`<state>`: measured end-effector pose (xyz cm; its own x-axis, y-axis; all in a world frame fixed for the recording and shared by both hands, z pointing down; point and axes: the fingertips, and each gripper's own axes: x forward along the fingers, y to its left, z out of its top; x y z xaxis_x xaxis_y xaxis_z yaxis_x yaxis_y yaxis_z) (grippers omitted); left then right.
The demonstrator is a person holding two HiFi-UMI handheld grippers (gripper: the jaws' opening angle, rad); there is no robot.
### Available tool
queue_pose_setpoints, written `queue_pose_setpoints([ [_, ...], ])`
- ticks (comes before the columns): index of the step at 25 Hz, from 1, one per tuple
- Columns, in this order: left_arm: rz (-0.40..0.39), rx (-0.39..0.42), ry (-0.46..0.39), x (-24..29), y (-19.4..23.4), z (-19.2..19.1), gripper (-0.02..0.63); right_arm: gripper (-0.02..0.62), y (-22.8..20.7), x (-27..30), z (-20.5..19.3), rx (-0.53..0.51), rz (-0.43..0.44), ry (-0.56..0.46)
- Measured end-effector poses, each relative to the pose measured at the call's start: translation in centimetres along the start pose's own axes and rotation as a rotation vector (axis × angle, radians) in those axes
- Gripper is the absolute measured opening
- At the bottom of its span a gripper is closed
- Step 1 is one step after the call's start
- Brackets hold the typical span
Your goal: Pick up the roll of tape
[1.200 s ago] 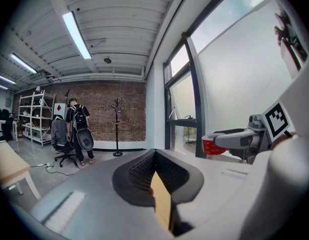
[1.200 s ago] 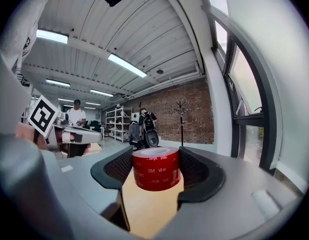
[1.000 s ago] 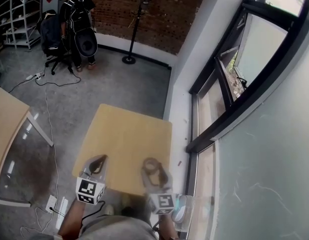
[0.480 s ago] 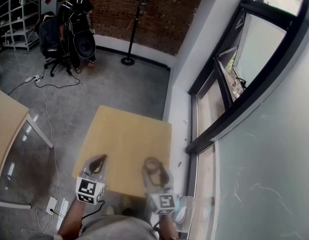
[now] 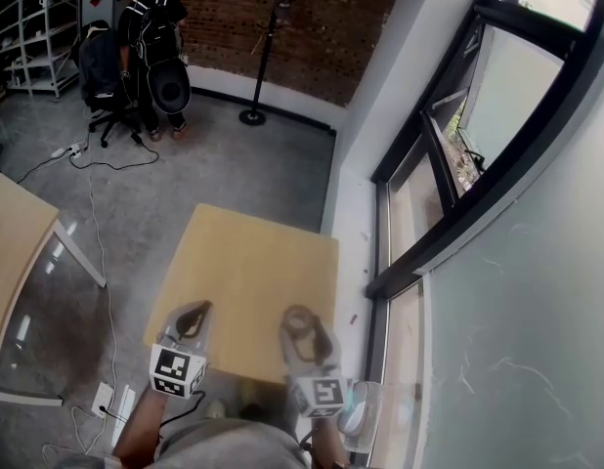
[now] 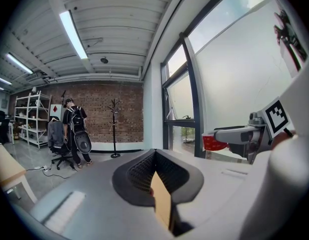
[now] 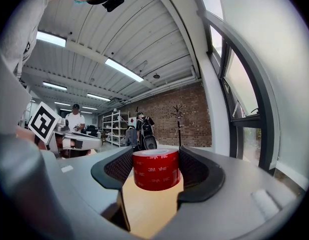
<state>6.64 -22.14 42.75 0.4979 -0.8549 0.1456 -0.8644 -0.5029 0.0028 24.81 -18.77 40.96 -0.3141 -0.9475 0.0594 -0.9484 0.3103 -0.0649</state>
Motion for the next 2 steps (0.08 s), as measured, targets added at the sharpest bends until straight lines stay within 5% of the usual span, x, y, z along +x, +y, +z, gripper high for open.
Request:
queue_pose_setpoints([
  [2, 0.0, 0.002, 0.001, 0.0, 0.05, 0.07, -0.002, 0.302, 0.03, 0.04, 0.09, 0.0, 0.001, -0.001],
])
